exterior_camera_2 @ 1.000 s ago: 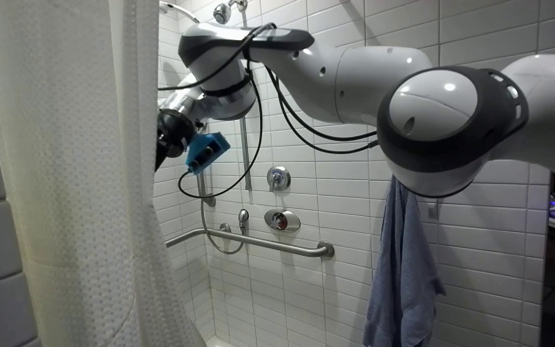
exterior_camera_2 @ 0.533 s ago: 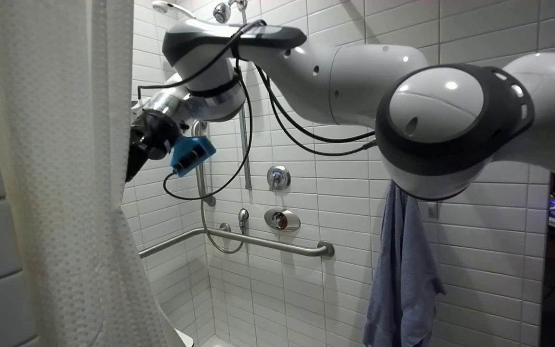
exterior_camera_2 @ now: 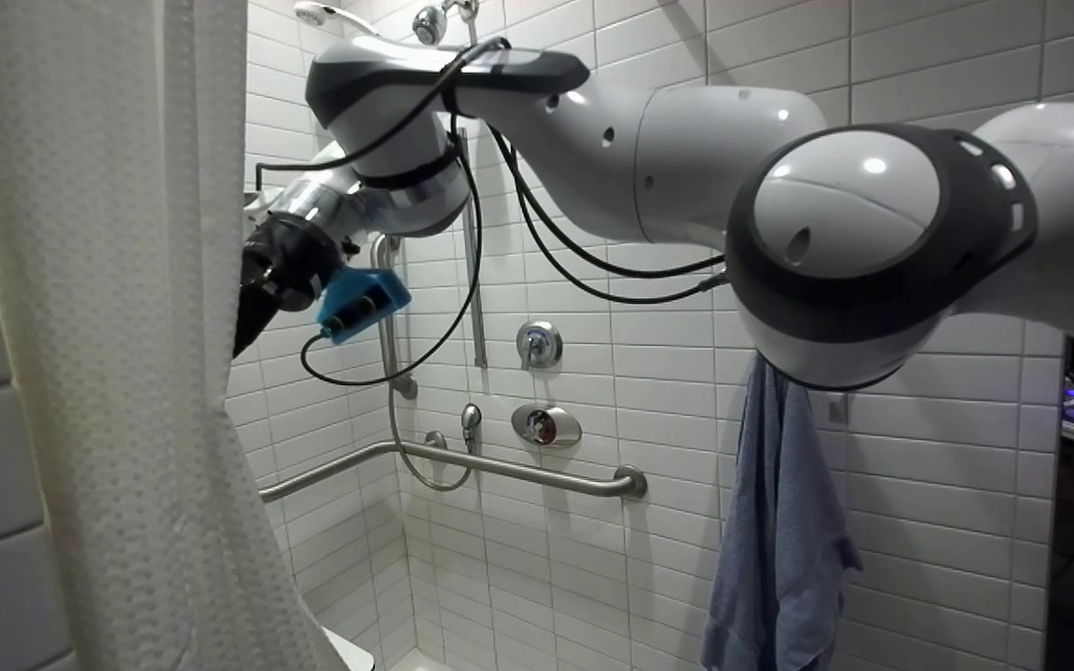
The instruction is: Open the shower curtain
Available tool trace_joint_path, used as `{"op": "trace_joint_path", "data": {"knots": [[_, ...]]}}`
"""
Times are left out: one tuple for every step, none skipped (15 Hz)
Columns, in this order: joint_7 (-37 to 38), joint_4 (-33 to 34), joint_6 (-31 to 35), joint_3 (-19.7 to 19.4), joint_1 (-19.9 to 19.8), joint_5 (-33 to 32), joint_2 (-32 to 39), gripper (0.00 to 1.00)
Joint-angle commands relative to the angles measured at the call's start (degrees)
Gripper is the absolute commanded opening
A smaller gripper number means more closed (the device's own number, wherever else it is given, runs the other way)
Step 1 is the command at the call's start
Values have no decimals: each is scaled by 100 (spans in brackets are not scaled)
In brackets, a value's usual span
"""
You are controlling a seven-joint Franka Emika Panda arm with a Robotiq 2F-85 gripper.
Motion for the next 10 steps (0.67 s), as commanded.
{"op": "trace_joint_path", "data": {"knots": [[-341,-131,30,-94,120,-130,173,0],[-376,-139,14,-89,127,-128,172,0],[-396,-149,-10,-80,134,-123,170,0],[-423,-133,-43,-72,145,-119,182,0],[-440,-108,-87,-60,159,-116,198,0],[-455,-97,-111,-56,172,-119,204,0],[-477,-96,-132,-51,183,-121,205,0],[-505,-98,-151,-46,193,-120,206,0],[-516,-101,-162,-47,204,-120,204,0],[-527,-106,-192,-51,216,-127,200,0]]}}
